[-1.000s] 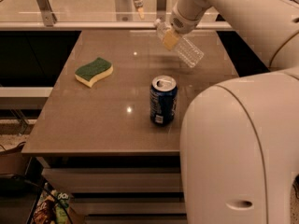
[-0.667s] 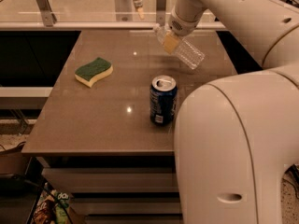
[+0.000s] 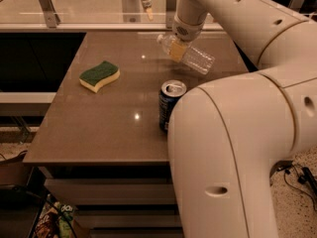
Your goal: Knock water bottle over
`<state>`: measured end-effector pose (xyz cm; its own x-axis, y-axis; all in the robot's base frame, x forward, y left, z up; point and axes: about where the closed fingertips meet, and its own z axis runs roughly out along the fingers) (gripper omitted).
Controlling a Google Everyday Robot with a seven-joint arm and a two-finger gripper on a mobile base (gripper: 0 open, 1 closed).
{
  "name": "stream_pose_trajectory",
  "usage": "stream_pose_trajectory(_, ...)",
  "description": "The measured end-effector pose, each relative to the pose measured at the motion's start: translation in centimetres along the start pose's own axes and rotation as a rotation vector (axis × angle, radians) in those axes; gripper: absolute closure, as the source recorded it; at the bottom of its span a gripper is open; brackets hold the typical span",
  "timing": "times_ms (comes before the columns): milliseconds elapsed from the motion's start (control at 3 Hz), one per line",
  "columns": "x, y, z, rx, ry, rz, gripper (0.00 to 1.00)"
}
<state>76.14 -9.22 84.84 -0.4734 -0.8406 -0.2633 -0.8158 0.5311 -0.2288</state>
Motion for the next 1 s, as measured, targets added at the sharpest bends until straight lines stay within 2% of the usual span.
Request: stream_pose_trajectory(1000,-0.59,1.29,1.36,-0.086,0.067,-0.100,1.00)
